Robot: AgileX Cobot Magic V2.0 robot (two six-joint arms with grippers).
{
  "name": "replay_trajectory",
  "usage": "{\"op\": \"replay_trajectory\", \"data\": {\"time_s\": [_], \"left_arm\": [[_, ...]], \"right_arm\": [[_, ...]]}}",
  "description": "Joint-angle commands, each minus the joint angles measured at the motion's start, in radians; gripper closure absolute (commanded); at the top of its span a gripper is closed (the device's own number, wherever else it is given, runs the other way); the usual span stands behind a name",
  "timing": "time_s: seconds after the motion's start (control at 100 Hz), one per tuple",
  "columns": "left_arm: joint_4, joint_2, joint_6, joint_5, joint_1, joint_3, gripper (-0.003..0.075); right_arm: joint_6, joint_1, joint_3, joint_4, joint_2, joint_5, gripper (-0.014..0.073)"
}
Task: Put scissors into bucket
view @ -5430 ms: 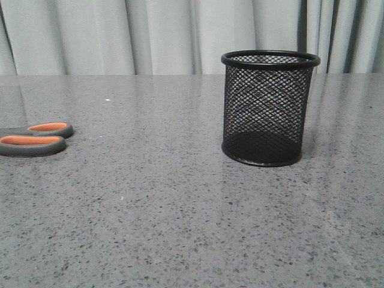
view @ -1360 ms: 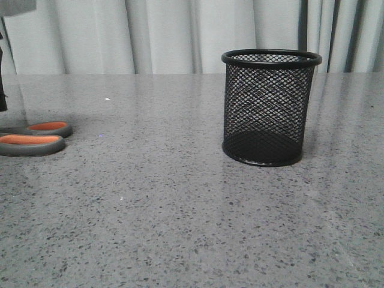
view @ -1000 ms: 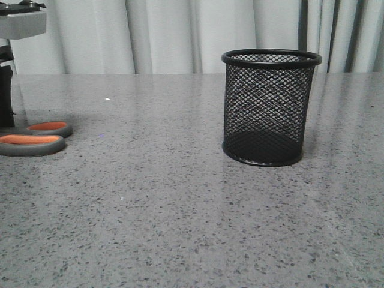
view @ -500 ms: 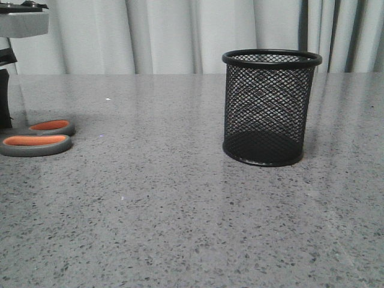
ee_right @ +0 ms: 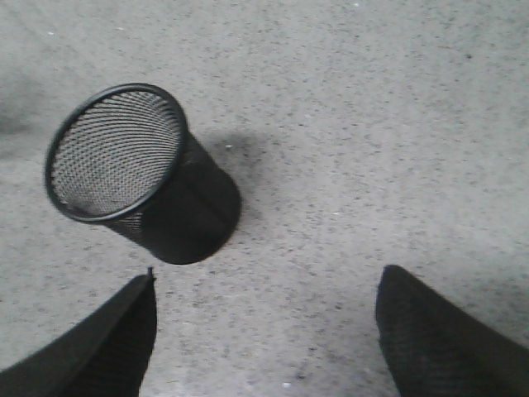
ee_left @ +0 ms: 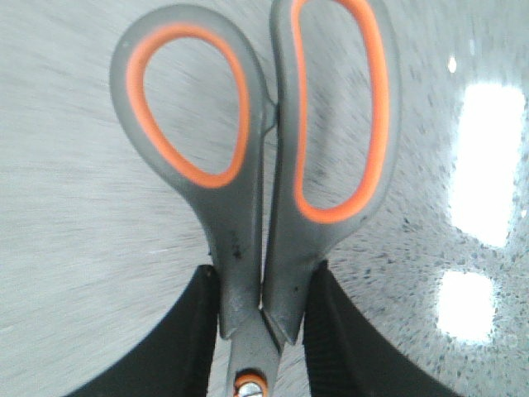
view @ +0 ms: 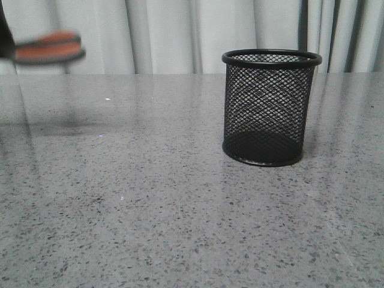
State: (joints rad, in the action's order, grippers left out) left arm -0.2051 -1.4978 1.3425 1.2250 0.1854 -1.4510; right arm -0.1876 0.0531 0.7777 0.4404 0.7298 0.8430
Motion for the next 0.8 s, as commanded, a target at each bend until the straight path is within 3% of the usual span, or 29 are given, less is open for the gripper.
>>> {"op": "replay_trajectory", "data": {"time_s": [0.0,0.41,0.79], "left_arm": [[0.012,0.105,-0.066,0.029,0.037,-0.054,0.0741],[0.047,0.32,-0.213,0.025,0.283,-0.131,0.0741],[0.073,0.299,-0.35,-0.143,0.578,-0.152,0.0741]], "right_arm": [[-0.055,0.0,0.036,0.116,0.004,-0.052,0.0095],[-0.413,0.0,0.119,0.782,0.004,-0.011,0.0095],[-0.552,0.0,0.122,1.026,0.079,0.089,0.0095]]}}
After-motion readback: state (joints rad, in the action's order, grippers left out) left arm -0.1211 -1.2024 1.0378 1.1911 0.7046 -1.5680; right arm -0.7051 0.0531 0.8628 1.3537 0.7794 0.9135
